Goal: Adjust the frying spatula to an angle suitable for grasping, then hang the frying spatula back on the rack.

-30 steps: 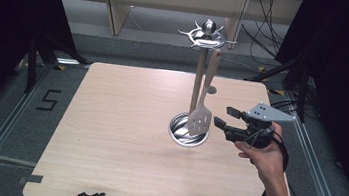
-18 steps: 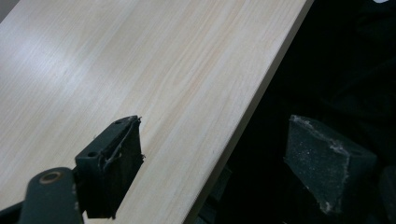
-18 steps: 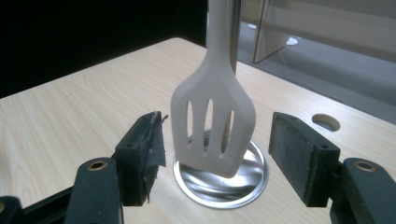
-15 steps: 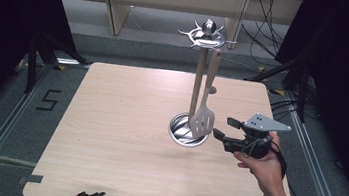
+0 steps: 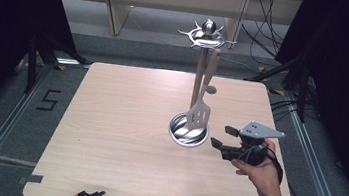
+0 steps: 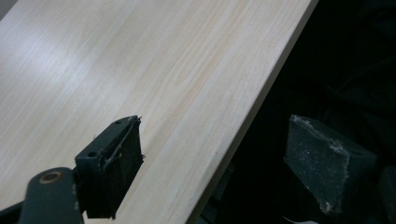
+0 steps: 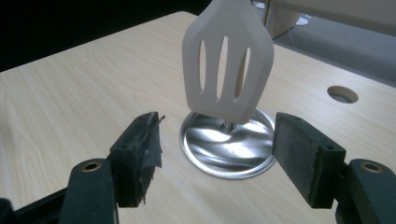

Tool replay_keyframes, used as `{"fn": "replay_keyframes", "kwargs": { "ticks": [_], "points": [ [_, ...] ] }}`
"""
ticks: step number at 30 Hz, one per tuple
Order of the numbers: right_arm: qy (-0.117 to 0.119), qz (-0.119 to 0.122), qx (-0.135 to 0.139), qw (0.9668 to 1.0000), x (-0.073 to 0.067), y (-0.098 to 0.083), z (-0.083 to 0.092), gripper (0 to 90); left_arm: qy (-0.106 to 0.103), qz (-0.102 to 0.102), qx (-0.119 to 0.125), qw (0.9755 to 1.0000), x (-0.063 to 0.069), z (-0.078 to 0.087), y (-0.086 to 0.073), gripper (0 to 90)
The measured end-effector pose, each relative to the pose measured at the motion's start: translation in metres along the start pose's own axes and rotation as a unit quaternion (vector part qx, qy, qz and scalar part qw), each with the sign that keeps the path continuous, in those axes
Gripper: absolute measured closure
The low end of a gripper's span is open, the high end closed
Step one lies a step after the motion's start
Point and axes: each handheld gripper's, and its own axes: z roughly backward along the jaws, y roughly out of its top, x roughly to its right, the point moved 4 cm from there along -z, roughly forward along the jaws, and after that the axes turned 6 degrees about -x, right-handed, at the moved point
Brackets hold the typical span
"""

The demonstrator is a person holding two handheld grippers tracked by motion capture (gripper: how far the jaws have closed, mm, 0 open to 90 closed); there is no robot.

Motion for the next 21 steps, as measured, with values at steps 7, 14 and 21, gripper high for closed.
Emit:
{"fn": "replay_keyframes", "kwargs": {
  "ticks": [7, 14, 21],
  "points": [
    [0.001, 0.009, -0.017, 0.9998, -0.001, -0.012, -0.008, 32.9, -0.014, -0.002, 0.002, 0.9999, 0.001, 0.001, 0.000, 17.9],
    [0.005, -0.002, -0.033, 0.9994, -0.004, -0.021, -0.012, 32.4, -0.012, 0.000, 0.002, 0.9999, 0.001, 0.000, -0.001, 17.8],
    [0.008, 0.003, -0.040, 0.9992, -0.005, -0.027, -0.013, 32.1, -0.003, -0.005, -0.001, 1.0000, 0.000, 0.002, -0.001, 17.9]
  ]
}}
